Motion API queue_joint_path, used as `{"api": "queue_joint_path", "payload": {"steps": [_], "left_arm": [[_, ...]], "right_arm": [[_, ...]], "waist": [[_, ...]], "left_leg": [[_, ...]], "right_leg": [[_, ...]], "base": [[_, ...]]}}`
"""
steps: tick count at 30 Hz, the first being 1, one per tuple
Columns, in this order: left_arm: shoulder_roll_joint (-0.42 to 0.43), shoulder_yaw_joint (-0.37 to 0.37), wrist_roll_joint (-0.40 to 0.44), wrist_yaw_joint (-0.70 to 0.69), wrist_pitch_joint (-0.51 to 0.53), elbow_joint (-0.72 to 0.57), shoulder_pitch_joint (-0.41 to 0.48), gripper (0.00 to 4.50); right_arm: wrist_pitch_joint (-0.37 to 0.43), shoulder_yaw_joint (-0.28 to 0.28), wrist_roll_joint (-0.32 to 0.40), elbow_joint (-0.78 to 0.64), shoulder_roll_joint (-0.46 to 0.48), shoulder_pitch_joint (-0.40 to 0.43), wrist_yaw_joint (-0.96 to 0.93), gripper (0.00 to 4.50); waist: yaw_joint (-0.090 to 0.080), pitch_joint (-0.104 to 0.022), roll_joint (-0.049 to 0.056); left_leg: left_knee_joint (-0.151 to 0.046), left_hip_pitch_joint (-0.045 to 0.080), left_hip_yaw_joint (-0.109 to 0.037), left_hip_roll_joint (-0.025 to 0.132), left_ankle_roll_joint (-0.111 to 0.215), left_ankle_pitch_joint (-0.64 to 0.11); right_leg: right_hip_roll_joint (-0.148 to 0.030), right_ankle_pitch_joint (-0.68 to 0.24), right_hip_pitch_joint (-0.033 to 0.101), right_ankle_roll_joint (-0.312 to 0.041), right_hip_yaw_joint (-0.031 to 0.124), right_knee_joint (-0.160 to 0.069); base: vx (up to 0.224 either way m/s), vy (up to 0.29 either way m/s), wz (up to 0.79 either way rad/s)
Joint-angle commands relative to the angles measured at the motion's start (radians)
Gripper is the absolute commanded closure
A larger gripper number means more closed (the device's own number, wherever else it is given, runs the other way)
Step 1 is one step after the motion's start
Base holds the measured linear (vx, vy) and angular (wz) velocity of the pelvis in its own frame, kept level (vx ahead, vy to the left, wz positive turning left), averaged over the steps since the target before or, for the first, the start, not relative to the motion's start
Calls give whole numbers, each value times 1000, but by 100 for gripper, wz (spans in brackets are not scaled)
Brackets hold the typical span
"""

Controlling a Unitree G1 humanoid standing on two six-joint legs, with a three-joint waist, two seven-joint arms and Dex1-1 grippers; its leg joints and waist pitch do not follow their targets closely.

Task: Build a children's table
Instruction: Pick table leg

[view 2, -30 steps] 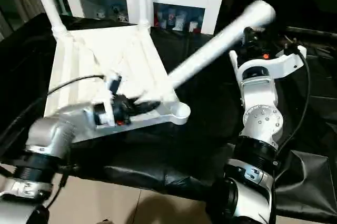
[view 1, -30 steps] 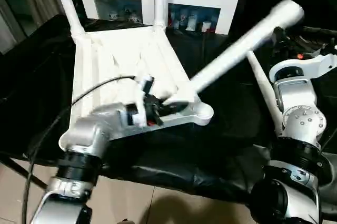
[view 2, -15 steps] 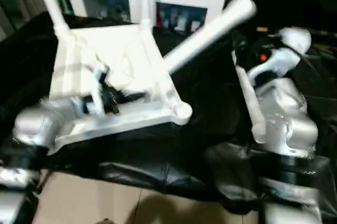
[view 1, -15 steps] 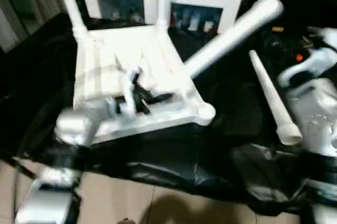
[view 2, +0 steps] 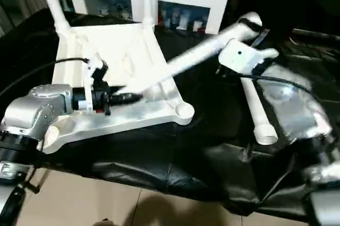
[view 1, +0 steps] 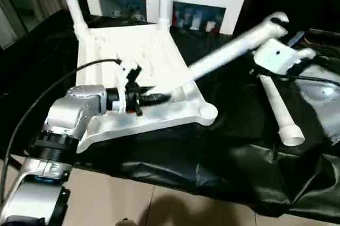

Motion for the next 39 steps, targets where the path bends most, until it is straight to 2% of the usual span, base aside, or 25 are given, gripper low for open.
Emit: {"api": "queue_joint_path", "payload": {"steps": [1, 5, 6, 10, 14, 15, 16, 17, 23, 26, 34, 36, 37, 38, 39], "left_arm": [[13, -21, -14, -61, 2, -57, -6, 311], [24, -31, -18, -87, -1, -75, 2, 311], [25, -26, -26, -91, 5, -81, 1, 311], [25, -16, -33, -98, 8, -80, -7, 311], [46, -26, -38, -124, 15, -100, -5, 311], [53, -27, -40, -131, 19, -108, -5, 311], [56, -26, -40, -136, 21, -113, -4, 311], [63, -24, -37, -143, 21, -115, -5, 311], [71, -10, -24, -132, 0, -81, -26, 311], [69, 5, -20, -122, -16, -55, -38, 311], [81, 23, -6, -121, -57, -11, -65, 311], [77, 41, -11, -91, -48, 14, -86, 255], [72, 64, -17, -71, -63, 24, -97, 255], [68, 90, -27, -48, -72, 38, -109, 241], [65, 106, -33, -32, -82, 46, -116, 238]], "right_arm": [[-32, 25, -46, 48, -15, -21, -17, 0], [-54, 36, -66, 79, -17, -32, -29, 0], [-73, 56, -79, 104, -26, -30, -4, 0], [-141, 117, -142, 215, -42, -48, 10, 0], [-184, 139, -194, 320, -32, -80, -33, 0], [-190, 139, -195, 340, -26, -86, -34, 0], [-195, 138, -193, 353, -23, -91, -33, 17], [-200, 133, -182, 365, -15, -94, -29, 27], [-219, 123, -153, 384, -3, -95, -5, 77], [-235, 117, -149, 396, -1, -91, 5, 105], [-270, 105, -134, 413, -3, -74, 21, 166], [-284, 94, -104, 427, 7, -70, 40, 191], [-279, 83, -83, 437, 20, -65, 48, 191], [-273, 72, -66, 448, 32, -60, 52, 196], [-269, 65, -55, 456, 39, -58, 54, 203]], "waist": [[1, -79, -10], [-3, -79, -13], [-2, -79, -19], [-4, -76, -19], [-2, -76, -21], [-2, -78, -17], [-2, -77, -18], [-2, -77, -14], [-3, -79, -14], [-5, -79, -8], [-4, -80, -10], [-4, -80, -15], [-4, -80, -13], [-3, -79, -20], [-2, -80, -17]], "left_leg": [[-47, -8, 9, 12, 100, 90], [-45, -8, 9, 14, 119, 94], [-45, -8, 10, 14, 120, 91], [-44, -9, 11, 16, 124, 86], [-42, -10, 11, 14, 125, 85], [-41, -9, 11, 15, 123, 84], [-41, -10, 11, 15, 123, 82], [-40, -10, 10, 15, 123, 79], [-39, -8, 11, 16, 127, 72], [-39, -8, 11, 16, 121, 67], [-39, -8, 10, 17, 117, 56], [-39, -9, 12, 15, 120, 54], [-38, -9, 12, 15, 121, 50], [-38, -11, 12, 14, 124, 50], [-37, -13, 11, 14, 122, 49]], "right_leg": [[-54, 172, 83, -235, 60, -47], [-52, 172, 81, -251, 59, -44], [-54, 161, 84, -253, 59, -43], [-54, 152, 79, -267, 58, -43], [-54, 139, 79, -264, 58, -42], [-54, 147, 78, -268, 58, -41], [-53, 149, 80, -267, 58, -41], [-54, 153, 80, -269, 58, -40], [-53, 167, 79, -278, 58, -39], [-51, 172, 80, -283, 58, -39], [-52, 170, 81, -285, 58, -40], [-52, 169, 81, -286, 58, -39], [-53, 165, 80, -287, 58, -39], [-53, 164, 83, -287, 58, -40], [-54, 159, 83, -286, 57, -41]], "base": [[0, 0, 0], [0, 0, 0], [0, 0, 0], [0, 0, 0], [0, 0, 0], [0, 0, 0], [0, 0, 0], [0, 0, 0], [0, 0, 0], [0, 0, 0], [0, 0, 0], [0, 0, 0], [0, 0, 0], [0, 0, 0], [0, 0, 0]]}}
